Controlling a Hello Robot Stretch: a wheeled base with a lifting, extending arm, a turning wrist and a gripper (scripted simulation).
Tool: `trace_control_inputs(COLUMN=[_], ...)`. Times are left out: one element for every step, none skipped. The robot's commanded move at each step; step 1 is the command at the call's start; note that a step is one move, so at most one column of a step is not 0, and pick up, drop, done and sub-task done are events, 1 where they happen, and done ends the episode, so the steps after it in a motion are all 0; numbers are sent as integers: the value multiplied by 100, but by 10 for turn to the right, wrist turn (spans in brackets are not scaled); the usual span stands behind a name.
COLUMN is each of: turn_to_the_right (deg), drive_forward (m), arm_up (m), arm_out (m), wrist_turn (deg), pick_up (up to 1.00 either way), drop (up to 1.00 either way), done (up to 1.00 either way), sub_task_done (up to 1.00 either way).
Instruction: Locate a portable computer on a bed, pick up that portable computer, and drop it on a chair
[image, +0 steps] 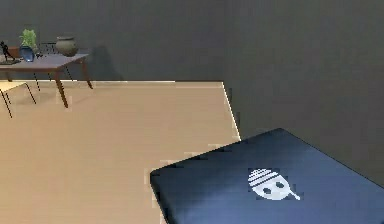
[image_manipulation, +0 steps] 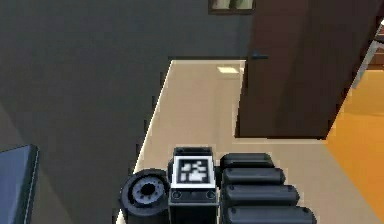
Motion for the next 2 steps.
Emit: trace_control_inputs(turn_to_the_right=[0,-450], drive_forward=[10,0], arm_up=[0,0], arm_out=[0,0], wrist_turn=[0,0], pick_up=[0,0], drop=[0,0], done=[0,0], sub_task_done=[0,0])
